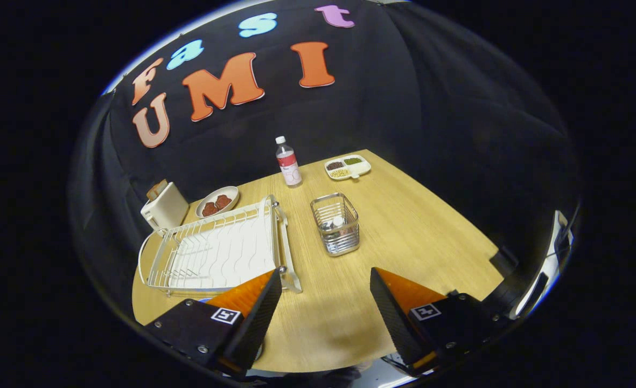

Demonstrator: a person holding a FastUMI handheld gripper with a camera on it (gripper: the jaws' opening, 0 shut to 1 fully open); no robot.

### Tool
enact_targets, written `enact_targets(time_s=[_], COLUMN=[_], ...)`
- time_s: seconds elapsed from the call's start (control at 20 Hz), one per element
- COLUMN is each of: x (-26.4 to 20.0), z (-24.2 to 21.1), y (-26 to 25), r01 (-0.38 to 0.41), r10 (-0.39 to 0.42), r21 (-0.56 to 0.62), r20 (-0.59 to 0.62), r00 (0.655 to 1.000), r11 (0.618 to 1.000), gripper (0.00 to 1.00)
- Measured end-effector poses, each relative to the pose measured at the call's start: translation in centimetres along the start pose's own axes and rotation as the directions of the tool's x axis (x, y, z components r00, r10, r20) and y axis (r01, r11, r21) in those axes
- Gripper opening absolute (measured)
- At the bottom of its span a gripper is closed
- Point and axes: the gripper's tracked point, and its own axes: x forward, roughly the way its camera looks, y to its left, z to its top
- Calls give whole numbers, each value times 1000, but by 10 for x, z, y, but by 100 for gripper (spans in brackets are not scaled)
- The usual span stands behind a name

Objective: Take the plate from the dish rack, then take the spoon from the basket and place it into the plate.

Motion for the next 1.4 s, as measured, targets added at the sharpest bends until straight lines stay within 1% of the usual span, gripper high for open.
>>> enact_targets(time_s=[0.1, 0.25, 0.35, 0.5, 0.6, 0.65, 0.7, 0.75, 0.9, 0.95, 1.0, 1.05, 1.1, 1.15, 1.25, 1.35, 1.4], x=[13, 35, 51, 73, 87, 92, 99, 106, 123, 126, 128, 129, 130, 133, 133, 135, 131], z=[17, 36, 48, 51, 47, 47, 45, 41, 30, 29, 28, 27, 26, 28, 33, 34, 35], y=[-6, -5, -11, -11, -12, -9, -7, -8, -9, -9, -9, -8, -9, -10, -13, -15, -15], r01=[-13, -61, -63, -82, -101, -124, -135, -139, -149, -150, -154, -159, -159, -151, -125, -103, -103], r10=[15, 69, 80, 113, 138, 162, 172, 175, 181, 183, 187, 192, 191, 184, 165, 144, 141], r21=[-54, -84, -114, -160, -186, -190, -189, -193, -198, -201, -206, -206, -204, -204, -218, -220, -208], r20=[43, 99, 156, 195, 198, 201, 197, 187, 157, 154, 153, 151, 148, 154, 174, 179, 180], r00=[999, 993, 984, 974, 970, 966, 965, 966, 971, 971, 970, 970, 970, 971, 971, 973, 973], r11=[998, 995, 991, 984, 977, 974, 973, 971, 969, 968, 966, 966, 966, 967, 968, 970, 973], gripper=[99, 99, 99, 98, 96, 91, 89, 82, 68, 59, 55, 47, 41, 30, 13, 9, 8])
